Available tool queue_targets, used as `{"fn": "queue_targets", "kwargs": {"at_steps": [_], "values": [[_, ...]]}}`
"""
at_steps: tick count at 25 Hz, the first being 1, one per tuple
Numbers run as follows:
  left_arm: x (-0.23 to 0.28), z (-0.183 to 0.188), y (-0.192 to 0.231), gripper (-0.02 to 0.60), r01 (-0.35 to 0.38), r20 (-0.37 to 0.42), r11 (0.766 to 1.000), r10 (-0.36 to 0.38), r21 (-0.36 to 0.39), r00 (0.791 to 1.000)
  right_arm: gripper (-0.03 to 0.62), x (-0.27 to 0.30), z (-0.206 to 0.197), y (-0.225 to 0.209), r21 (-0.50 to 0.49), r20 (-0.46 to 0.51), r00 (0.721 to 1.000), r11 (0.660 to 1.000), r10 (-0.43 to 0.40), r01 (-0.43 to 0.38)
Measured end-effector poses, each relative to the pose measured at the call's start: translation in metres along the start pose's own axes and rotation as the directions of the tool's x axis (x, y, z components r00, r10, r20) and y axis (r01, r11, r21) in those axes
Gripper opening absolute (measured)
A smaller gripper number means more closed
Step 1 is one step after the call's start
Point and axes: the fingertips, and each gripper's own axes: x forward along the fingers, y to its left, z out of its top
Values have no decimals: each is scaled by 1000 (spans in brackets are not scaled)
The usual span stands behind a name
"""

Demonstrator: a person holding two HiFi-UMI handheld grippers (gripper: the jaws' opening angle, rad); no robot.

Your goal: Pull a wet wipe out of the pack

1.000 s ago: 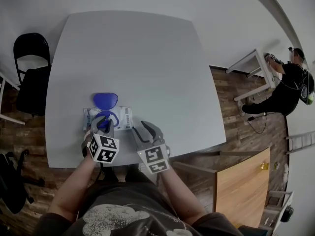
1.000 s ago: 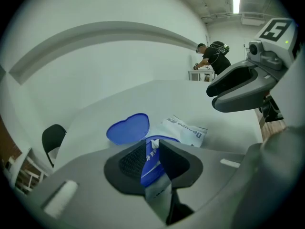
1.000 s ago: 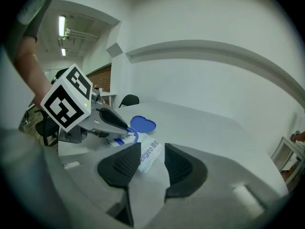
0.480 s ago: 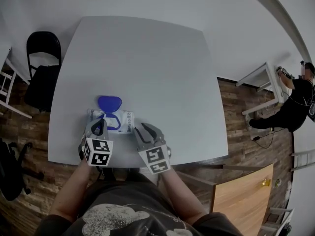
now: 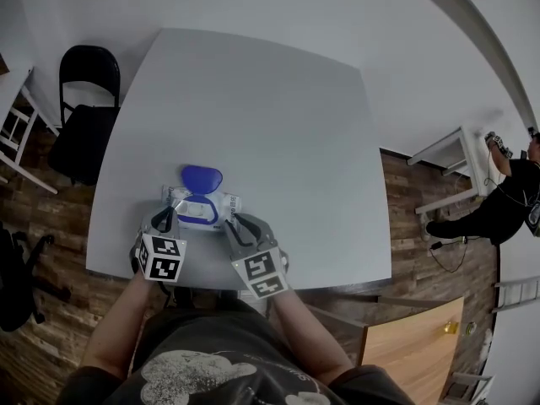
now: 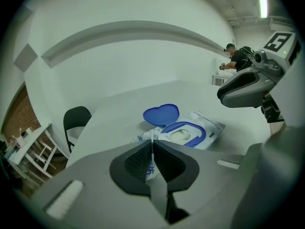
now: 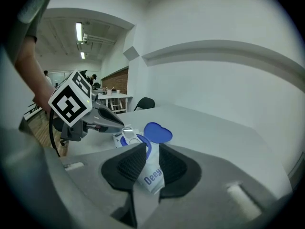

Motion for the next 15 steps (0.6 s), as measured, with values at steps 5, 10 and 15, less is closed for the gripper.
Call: {"fn": "queue_targets", "kwargs": {"at_steps": [5,10,15], "values": [[7,-11,2,34,24,-16,1000,-24,-2,1000,75,22,3,16,-7,-85,995,998,60,-61],[11,-18,-1,37,57,-25,998,-56,11,998,75,51,-3,37,-9,-184,975,992,126,-129],[12,-19,-3,40,92,-21,996,-92,-4,996,75,75,-7,48,-6,-252,955,987,156,-163]]}}
